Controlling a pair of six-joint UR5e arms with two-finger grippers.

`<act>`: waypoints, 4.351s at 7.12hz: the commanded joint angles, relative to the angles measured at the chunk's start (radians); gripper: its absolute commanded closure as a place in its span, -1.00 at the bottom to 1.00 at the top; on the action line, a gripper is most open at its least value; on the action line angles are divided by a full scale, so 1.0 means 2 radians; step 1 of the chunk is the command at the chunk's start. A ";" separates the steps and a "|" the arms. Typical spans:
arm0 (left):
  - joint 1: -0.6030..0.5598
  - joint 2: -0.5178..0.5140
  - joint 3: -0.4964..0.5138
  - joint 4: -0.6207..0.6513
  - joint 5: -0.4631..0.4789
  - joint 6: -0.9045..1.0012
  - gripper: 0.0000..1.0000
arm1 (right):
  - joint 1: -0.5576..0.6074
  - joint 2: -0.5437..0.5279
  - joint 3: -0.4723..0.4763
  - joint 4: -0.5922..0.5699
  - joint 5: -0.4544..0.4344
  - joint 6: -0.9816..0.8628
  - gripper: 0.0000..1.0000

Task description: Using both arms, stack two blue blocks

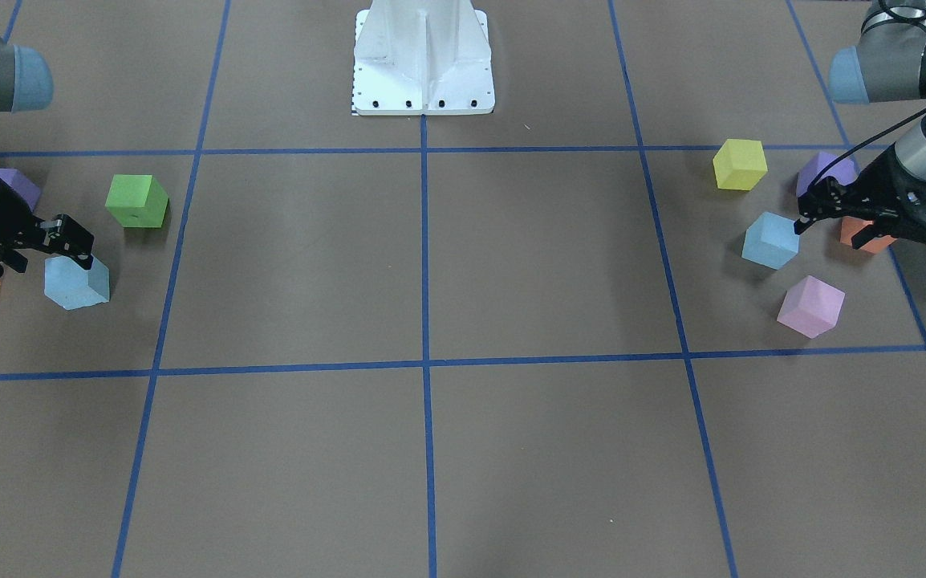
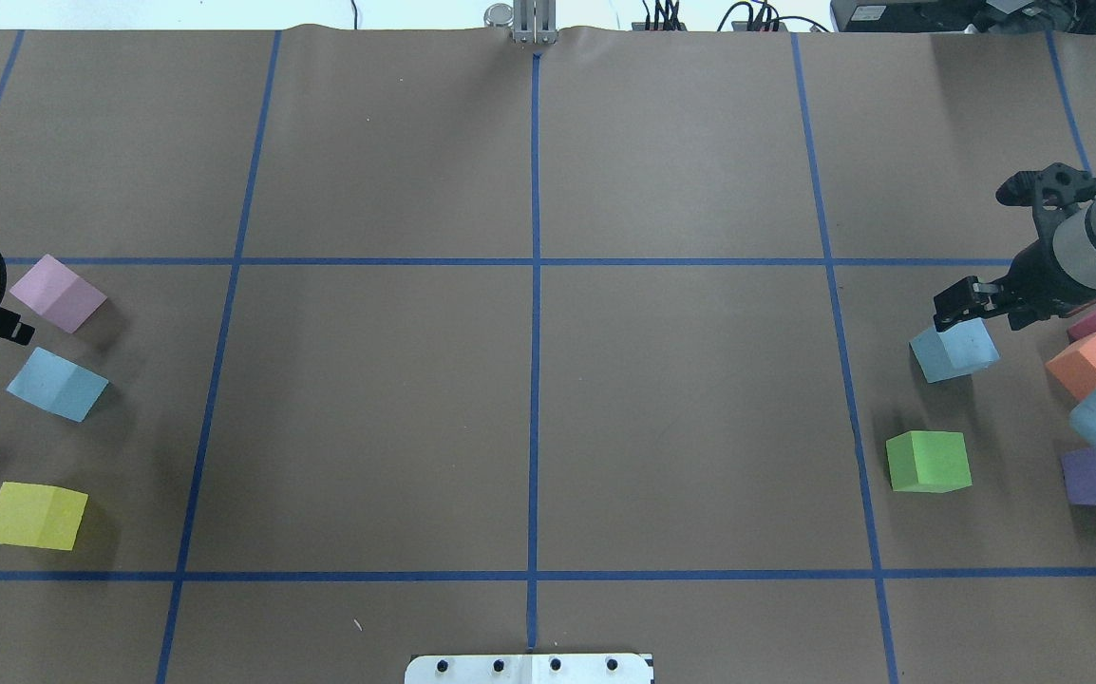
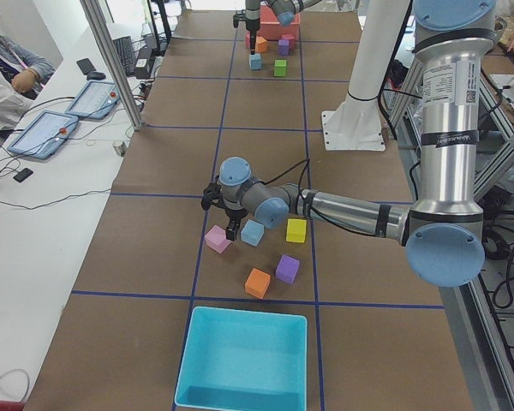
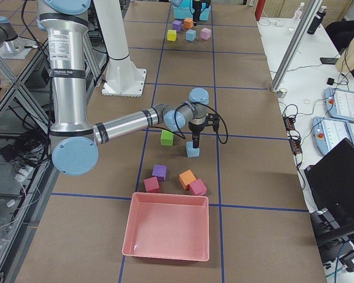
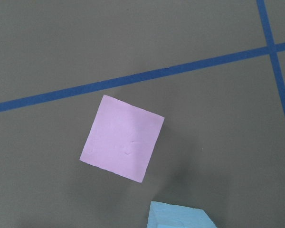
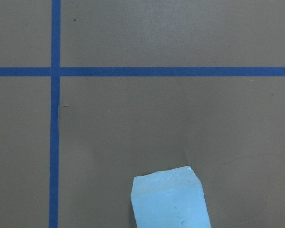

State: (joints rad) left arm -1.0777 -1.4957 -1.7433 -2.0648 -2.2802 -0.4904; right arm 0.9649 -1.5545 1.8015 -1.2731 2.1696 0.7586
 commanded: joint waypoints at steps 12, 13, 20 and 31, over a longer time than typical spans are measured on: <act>0.007 0.009 -0.003 -0.007 0.003 -0.010 -0.99 | -0.021 0.002 -0.029 0.024 -0.016 -0.052 -0.90; 0.007 0.009 -0.003 -0.007 0.003 -0.010 -0.99 | -0.022 0.003 -0.036 0.025 -0.017 -0.053 -0.90; 0.059 0.036 -0.011 -0.057 0.061 -0.009 -0.98 | -0.036 0.004 -0.044 0.026 -0.025 -0.055 -0.85; 0.102 0.033 -0.006 -0.069 0.098 -0.001 -0.96 | -0.037 0.047 -0.050 0.018 -0.028 -0.053 -0.05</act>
State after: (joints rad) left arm -0.8779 -1.4261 -1.7629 -2.2043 -2.0836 -0.4912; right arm 0.8912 -1.4796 1.7012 -1.2319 2.1112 0.6487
